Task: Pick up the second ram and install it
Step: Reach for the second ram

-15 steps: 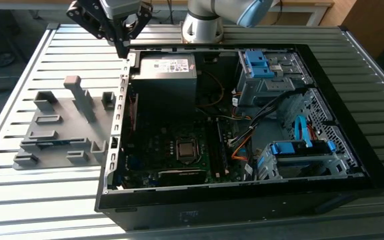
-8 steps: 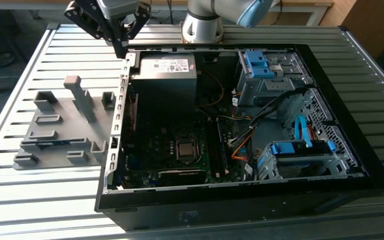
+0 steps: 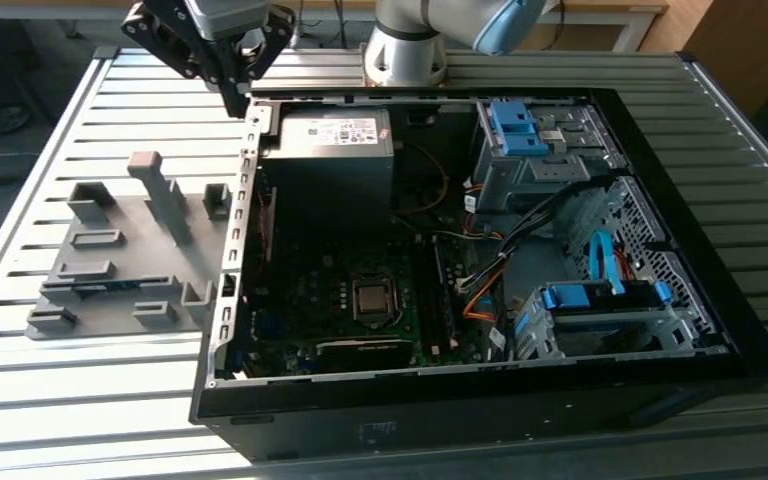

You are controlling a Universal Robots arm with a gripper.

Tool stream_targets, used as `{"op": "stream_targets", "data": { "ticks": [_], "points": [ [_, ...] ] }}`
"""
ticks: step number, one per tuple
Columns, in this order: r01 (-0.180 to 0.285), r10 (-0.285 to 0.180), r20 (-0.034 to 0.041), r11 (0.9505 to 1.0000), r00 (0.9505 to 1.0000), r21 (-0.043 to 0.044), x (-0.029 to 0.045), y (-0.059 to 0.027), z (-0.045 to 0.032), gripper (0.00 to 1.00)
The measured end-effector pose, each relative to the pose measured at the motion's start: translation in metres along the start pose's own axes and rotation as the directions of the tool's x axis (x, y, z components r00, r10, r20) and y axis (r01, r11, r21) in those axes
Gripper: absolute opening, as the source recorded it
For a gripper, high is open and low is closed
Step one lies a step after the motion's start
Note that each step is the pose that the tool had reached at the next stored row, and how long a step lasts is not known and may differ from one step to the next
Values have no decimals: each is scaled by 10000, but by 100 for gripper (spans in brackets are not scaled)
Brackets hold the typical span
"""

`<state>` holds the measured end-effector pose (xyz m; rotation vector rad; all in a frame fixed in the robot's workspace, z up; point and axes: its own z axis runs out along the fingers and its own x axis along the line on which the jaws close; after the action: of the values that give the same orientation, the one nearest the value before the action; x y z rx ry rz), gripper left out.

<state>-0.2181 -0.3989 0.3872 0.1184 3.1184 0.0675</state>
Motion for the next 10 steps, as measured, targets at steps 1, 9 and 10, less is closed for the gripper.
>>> {"op": "stream_targets", "data": {
  "ticks": [1, 9, 10],
  "points": [
    [0, 0, -2, 10000, 10000, 1, 7, -1, 0, 11],
    [-1, 1, -7, 10000, 10000, 1, 67, -5, 5, 11],
    [-1, 1, -8, 10000, 10000, 1, 75, -6, 5, 11]
  ]
}}
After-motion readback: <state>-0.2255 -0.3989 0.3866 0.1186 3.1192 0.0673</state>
